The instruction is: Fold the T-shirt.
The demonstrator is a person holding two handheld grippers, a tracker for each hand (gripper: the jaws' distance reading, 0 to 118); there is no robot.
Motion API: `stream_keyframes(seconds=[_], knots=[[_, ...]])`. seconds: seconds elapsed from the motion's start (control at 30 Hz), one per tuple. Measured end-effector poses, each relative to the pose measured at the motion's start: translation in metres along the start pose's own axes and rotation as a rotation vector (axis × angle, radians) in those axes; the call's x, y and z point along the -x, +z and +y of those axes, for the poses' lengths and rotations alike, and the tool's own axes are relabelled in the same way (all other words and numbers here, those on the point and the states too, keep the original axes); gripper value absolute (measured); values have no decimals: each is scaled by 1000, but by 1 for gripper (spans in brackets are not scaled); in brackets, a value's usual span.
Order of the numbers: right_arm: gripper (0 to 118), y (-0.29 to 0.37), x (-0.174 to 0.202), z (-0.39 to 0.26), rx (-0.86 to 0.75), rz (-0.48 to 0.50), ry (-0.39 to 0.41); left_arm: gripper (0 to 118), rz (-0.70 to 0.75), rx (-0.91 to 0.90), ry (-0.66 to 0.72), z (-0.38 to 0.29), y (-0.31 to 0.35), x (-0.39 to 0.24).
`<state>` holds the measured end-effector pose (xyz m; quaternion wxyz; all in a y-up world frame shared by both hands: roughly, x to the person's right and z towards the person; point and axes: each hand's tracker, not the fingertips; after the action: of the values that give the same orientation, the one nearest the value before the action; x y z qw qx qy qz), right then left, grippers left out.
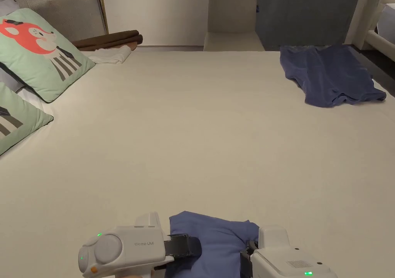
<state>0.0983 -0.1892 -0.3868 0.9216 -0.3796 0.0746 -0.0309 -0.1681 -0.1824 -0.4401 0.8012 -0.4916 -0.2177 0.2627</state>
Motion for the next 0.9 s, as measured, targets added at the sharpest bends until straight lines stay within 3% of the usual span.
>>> stream_keyframes(seconds=[0.07,0.23,0.3,0.47,0.6,0.9], knots=[[0,3,1,2,-5,6,-11,26,-28,-12,24,1,7,4],[0,20,26,17,-127,34,-19,25,-51,-16,-13,21,39,21],[0,25,47,28,-186,41,14,25,20,-30,-88,34,63,38],[0,30,104,53,-296,109,48,25,167,-46,-103,75,135,109],[0,27,147,69,-337,157,84,25,401,-61,-164,103,192,172],[0,11,200,81,-341,234,124,24,768,-118,-106,140,272,267]])
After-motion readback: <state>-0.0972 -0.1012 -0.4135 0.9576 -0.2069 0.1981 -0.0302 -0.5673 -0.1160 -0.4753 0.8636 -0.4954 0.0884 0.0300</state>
